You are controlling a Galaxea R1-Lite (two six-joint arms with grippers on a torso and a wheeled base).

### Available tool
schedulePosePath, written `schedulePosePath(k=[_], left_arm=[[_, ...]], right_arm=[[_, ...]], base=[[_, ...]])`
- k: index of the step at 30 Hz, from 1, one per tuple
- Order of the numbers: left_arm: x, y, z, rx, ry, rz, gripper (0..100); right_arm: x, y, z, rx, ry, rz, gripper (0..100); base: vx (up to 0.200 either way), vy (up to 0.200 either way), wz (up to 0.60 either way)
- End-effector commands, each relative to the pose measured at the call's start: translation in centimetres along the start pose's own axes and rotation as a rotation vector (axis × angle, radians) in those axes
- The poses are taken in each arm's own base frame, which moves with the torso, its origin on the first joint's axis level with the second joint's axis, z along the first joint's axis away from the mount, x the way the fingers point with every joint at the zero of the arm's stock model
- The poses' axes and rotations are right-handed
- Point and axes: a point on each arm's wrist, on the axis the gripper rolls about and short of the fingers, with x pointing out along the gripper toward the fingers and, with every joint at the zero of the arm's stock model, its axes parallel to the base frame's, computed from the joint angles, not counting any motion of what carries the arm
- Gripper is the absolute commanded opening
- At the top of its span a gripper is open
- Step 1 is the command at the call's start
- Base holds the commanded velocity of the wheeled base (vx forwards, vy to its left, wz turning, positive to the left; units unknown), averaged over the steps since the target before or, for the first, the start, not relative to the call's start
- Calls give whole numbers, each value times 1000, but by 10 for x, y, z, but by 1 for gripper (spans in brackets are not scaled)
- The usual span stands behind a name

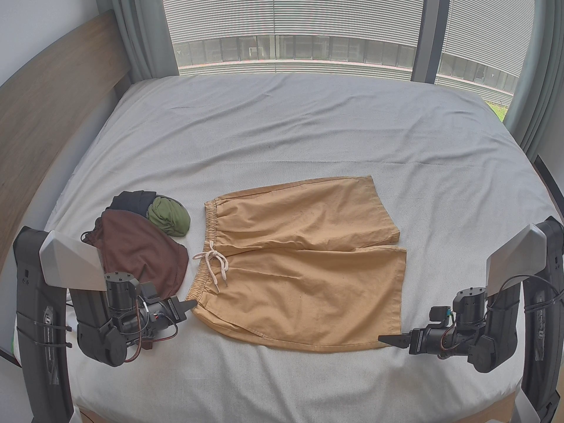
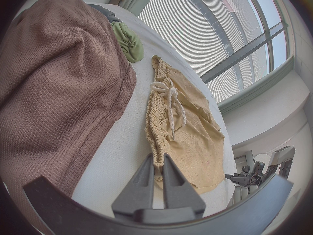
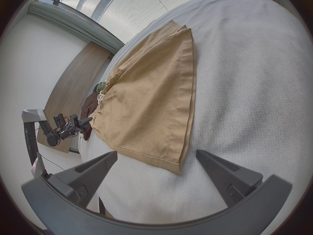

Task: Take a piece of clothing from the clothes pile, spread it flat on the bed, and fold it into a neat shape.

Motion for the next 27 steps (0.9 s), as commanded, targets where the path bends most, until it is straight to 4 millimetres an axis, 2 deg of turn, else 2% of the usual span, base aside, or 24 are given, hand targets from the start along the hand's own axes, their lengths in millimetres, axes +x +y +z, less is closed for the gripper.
schedulePosePath(k=[1,15,16,27], left_arm=[[0,0,0,0,0,0,0],[0,1,-1,1,1,1,0],[0,1,-1,-1,1,1,0],[1,2,-2,-2,6,3,0]], right_arm=[[7,-4,-8,6,17,-2,100],[12,-2,-3,54,2,14,100],[12,-2,-3,56,2,14,0],[11,-2,-2,57,-3,13,0]], base=[[0,0,0],[0,0,0],[0,0,0],[0,0,0]])
